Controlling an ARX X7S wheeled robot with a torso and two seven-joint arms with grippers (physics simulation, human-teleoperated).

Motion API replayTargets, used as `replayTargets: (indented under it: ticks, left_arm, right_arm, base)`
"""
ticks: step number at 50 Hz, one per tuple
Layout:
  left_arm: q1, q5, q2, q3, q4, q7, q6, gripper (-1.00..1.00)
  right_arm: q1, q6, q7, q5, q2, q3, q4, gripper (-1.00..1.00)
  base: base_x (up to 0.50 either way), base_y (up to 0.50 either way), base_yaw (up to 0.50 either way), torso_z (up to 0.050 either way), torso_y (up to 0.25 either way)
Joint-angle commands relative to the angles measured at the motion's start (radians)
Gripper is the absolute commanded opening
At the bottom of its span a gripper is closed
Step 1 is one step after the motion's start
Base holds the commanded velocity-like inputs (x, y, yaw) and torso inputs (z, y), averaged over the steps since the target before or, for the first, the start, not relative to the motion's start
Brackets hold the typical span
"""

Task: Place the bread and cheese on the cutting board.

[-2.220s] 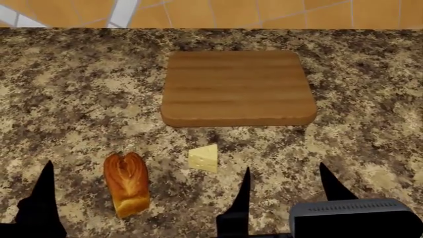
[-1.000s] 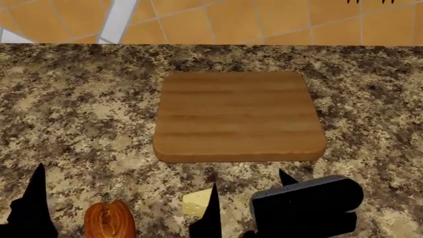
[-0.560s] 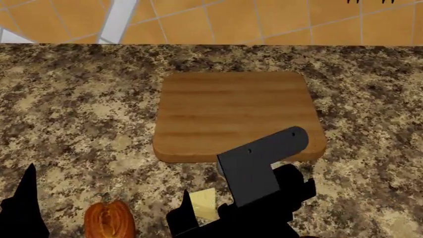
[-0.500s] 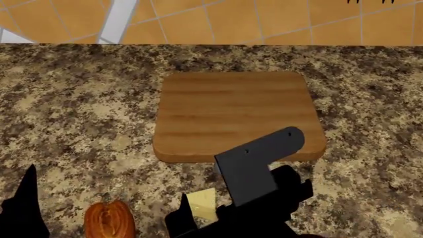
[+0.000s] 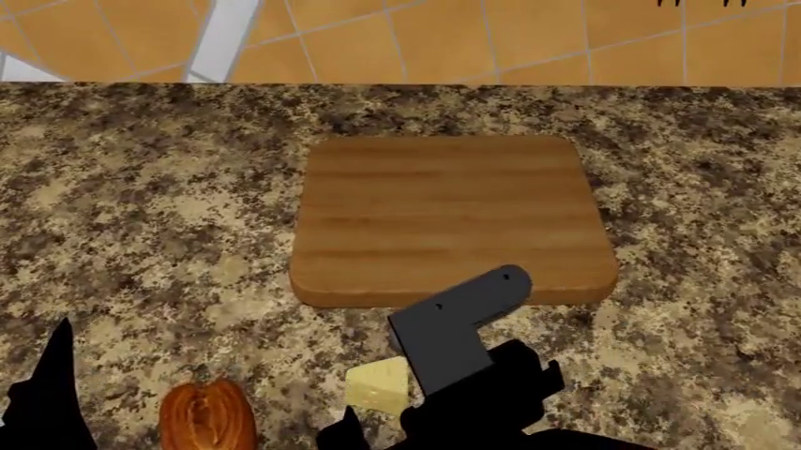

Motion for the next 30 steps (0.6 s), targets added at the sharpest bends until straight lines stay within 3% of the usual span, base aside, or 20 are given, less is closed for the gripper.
replayTargets:
  ticks: [1, 20, 21, 30]
  left_arm:
    - [0.013, 0.001, 0.020, -0.019, -0.014, 0.027, 0.020, 1.00]
    - [0.015, -0.015, 0.006, -0.035, -0.022, 0.023, 0.031, 1.00]
    - [0.017, -0.013, 0.006, -0.030, -0.025, 0.022, 0.036, 1.00]
    - [0.010, -0.028, 0.007, -0.029, -0.011, 0.010, 0.016, 1.00]
  right_arm:
    - [0.008, -0.105, -0.089, -0.096, -0.017, -0.085, 0.137, 1.00]
    - [0.008, -0.127, -0.103, -0.118, -0.024, -0.149, 0.154, 1.00]
    - [0.012, -0.124, -0.099, -0.120, -0.019, -0.152, 0.139, -1.00]
    - [0.029, -0.087, -0.061, -0.088, -0.008, -0.105, 0.079, -1.00]
  base:
    - [0.00, 0.00, 0.00, 0.000, 0.000]
    - [0.00, 0.00, 0.00, 0.000, 0.000]
    - [0.01, 0.00, 0.00, 0.000, 0.000]
    - [0.00, 0.00, 0.00, 0.000, 0.000]
